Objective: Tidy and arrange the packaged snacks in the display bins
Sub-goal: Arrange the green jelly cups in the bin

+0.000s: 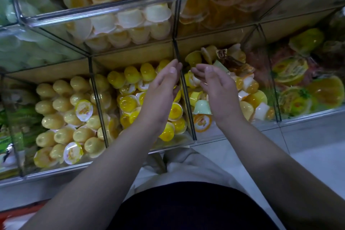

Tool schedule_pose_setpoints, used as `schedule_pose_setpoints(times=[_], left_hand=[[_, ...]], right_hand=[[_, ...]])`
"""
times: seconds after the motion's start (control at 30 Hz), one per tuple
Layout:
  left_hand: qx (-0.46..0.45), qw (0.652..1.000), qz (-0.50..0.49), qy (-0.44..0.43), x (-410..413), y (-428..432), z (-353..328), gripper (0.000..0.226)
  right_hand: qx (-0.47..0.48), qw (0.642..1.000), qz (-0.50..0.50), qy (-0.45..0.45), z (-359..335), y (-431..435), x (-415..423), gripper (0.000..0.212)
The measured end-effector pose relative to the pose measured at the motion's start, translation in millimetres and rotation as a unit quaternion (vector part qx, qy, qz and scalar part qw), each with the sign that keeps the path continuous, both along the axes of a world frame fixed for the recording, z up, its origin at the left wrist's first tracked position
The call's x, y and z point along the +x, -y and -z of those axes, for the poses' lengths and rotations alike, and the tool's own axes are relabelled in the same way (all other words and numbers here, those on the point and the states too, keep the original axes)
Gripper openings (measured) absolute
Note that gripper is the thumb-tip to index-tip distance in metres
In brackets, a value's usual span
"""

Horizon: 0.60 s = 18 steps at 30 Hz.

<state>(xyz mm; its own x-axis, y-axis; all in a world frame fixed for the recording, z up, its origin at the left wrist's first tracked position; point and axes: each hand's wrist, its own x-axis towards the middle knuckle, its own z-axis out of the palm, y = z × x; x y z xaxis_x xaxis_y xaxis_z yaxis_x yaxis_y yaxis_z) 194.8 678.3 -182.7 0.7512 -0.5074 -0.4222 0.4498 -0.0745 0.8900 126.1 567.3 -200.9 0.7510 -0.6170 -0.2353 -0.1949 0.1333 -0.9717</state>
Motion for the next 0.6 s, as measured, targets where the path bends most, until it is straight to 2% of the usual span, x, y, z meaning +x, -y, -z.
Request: schedule_pose_setpoints(times=[0.23, 0.4, 0.5, 0.6], left_hand=[[0.035, 0.998, 0.030, -0.030, -9.8, 14.4, 17.8, 0.038], [0.075, 0.992, 0.055, -0.084, -18.6, 29.4, 27.5, 0.024], [0.098, 0.986, 0.082, -0.108, -25.7, 38.2, 32.3, 0.040], [0.113, 0.973, 0.090, -0.179, -31.3, 43.3, 33.0, 0.055]], right_hand=[[0.013, 0.995, -0.024, -0.099, 21.3, 7.4, -8.5, 0.020], [0.028, 0.989, -0.025, -0.143, 31.0, 11.0, -11.0, 0.036], [0.008, 0.989, -0.031, -0.146, 33.7, 10.9, -11.8, 0.031], [-0.018, 0.988, -0.035, -0.149, 37.2, 8.1, -13.5, 0.021]])
